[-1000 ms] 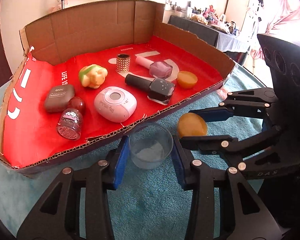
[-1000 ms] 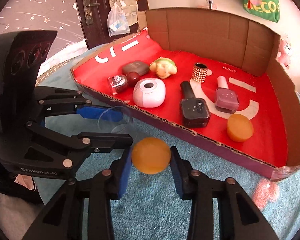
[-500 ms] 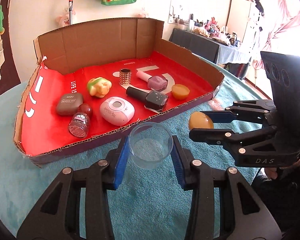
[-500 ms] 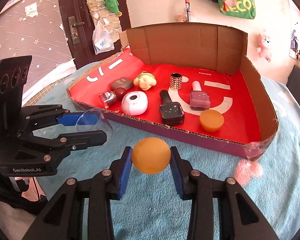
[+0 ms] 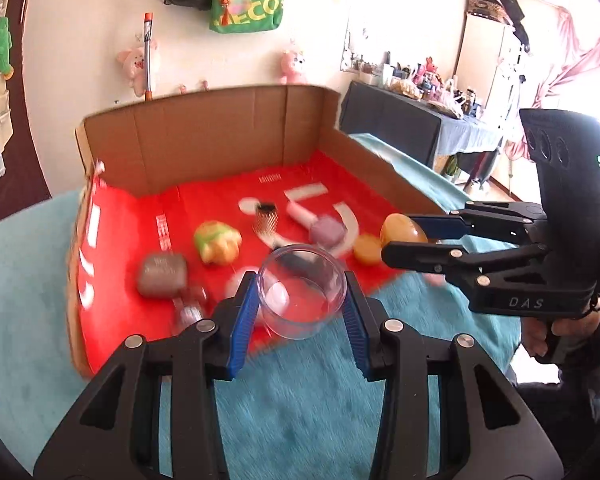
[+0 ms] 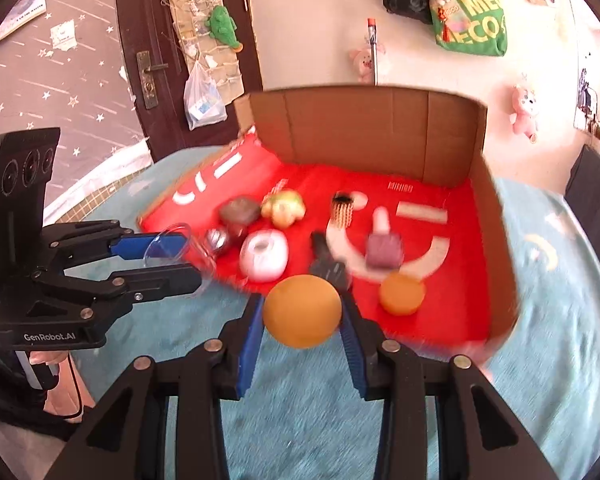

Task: Organize rigid objects
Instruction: 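Carry both held items into the box and lower them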

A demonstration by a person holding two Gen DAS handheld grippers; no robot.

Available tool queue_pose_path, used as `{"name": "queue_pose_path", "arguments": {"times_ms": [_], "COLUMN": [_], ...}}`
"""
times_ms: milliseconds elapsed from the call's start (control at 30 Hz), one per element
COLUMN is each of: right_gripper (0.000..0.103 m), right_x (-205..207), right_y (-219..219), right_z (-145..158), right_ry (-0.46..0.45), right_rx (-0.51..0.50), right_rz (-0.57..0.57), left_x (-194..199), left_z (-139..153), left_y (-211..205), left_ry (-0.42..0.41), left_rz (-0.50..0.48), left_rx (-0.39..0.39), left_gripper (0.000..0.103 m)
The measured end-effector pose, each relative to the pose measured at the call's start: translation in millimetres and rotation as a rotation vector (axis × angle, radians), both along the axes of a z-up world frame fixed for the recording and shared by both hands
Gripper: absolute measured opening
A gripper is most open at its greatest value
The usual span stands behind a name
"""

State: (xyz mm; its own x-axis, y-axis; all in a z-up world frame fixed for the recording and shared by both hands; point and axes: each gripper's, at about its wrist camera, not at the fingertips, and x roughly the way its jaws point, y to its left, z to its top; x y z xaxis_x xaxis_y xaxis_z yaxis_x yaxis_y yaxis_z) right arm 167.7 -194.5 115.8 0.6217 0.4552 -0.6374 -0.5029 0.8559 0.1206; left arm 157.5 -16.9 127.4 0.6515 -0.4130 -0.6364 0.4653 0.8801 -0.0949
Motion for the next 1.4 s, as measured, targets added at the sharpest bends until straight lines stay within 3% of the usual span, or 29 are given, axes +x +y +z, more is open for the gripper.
{"name": "queue_pose_path", "arguments": {"times_ms": [200,333,500,700,933,1400], "right_gripper": [0.040,0.040,0.040,0.040,0.040,0.040], "right_x": [93,145,185,213,225,231], "right_y": [3,18,30,38,40,40], "right_z": [17,8,-8,-31,-49,-53], "right_ry": [0.102,0.179,0.265,0.326,0.379,0.398], "right_rx": [-0.049,-0.124,-0.182,-0.256,-0.291,-0.291], "right_rz": [-0.077,-0.108,-0.129,-0.158,-0.165,-0.165], "left_x": [91,145,186,208,211,205], "left_z": [10,-8,-36,-56,-65,-71], "left_y": [-11,-13,-11,-4,-7,-18], "left_ry": [0.081,0.198,0.272,0.323,0.332,0.334], "left_rz": [0.034,0.079,0.156,0.205,0.220,0.216], "left_rx": [0.086,0.092,0.121,0.091,0.115,0.119], "left_gripper": [0.039,0.039,0.039,0.039,0.039,0.041]}}
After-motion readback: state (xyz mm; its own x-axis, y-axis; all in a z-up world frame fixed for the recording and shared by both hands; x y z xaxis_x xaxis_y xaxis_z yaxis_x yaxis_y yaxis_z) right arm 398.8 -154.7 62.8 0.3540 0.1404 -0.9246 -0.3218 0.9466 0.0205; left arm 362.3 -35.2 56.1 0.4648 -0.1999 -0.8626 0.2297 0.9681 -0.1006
